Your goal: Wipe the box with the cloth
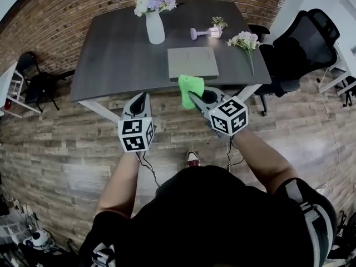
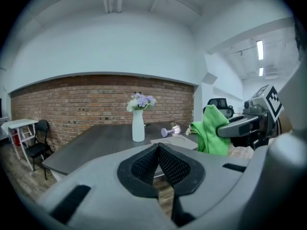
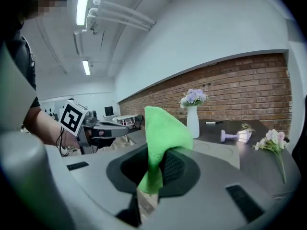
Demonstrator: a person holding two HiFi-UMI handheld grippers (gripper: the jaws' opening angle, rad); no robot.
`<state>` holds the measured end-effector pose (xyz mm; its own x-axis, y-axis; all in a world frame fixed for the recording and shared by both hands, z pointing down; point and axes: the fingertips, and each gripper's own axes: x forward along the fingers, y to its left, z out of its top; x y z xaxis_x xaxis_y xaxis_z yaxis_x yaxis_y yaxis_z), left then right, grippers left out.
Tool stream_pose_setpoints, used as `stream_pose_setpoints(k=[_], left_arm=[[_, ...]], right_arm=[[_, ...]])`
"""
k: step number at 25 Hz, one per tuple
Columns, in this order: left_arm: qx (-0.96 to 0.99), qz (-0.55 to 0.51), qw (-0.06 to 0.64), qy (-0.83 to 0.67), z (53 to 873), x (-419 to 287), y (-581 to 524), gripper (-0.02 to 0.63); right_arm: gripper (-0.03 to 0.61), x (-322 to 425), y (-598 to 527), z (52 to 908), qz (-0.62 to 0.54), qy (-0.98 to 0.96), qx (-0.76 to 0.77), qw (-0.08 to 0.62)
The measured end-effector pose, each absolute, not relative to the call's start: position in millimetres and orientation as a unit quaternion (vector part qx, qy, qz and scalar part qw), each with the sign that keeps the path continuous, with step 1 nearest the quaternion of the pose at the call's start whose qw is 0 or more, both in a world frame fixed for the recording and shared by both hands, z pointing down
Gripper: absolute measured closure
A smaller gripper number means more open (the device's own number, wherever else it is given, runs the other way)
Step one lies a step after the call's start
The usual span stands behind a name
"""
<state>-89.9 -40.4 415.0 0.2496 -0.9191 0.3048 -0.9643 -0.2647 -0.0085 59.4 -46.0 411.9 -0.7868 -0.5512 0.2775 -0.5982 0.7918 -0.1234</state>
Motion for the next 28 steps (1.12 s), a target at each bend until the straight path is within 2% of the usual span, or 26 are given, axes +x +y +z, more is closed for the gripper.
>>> stream_pose_setpoints(k=[3,17,28], left_arm=[[0.771,0.125,0.119,-0.613,427.5,-91.4,-54.3,0.606],[0.745,0.12,0.146,-0.64,449.4,-110.8,-93.1,0.606],[0.75,0.122,0.16,-0.63,473.7,-201.7,-156.8,0.606]], right_arm=[[0.535,60.5,-63.8,423.0,0.114,-0.942,0.292,0.121],[0.535,20.6,-114.0,450.5,0.144,-0.952,0.236,0.131],[0.535,-50.6,-161.9,491.7,0.152,-0.935,0.244,0.206]])
